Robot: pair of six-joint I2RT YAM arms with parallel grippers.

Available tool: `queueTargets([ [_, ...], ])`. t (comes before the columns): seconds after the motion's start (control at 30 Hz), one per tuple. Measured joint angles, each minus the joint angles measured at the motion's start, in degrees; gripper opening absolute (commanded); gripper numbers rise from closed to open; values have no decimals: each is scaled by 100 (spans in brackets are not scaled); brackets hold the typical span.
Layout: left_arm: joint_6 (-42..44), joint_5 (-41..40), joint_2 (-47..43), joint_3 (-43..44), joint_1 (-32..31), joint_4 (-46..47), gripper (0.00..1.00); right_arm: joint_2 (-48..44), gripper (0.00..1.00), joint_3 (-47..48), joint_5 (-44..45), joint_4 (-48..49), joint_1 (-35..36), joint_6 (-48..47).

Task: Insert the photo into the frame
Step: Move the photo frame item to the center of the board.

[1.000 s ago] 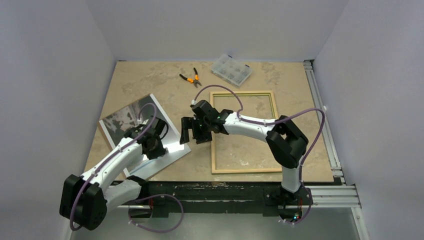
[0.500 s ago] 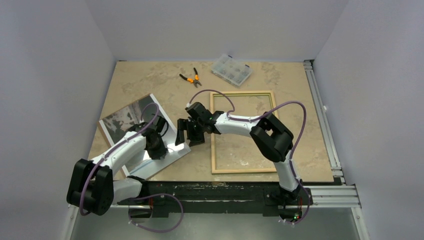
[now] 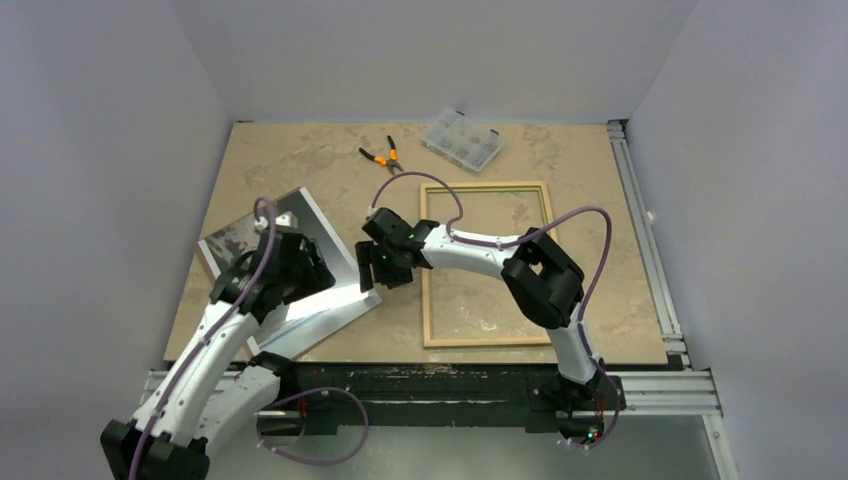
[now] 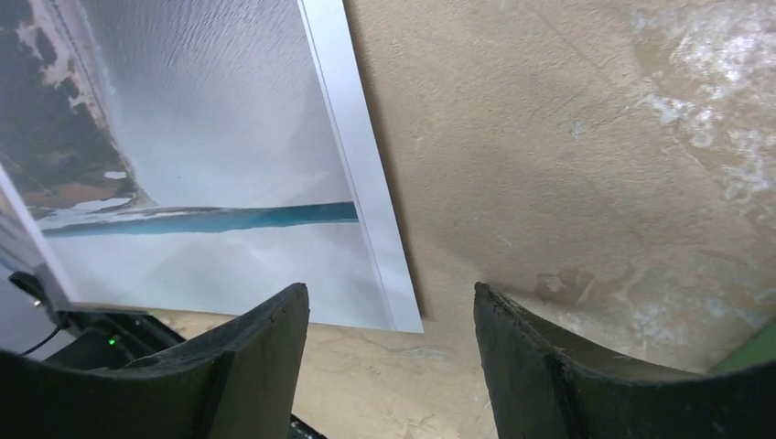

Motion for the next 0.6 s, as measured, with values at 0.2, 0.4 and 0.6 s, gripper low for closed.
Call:
queueTargets([
  [0.2,120,-90,-1397,918,0,-306,75,37,60,282,457,-350,243,-173],
  [0.4,299,509,-2087,1777,0,-243,85,37,48,494,625,-282,688,-393],
  [0.6,297,1381,-2243,2282,0,87,88,153,3,728,317,-76,1143,-470],
])
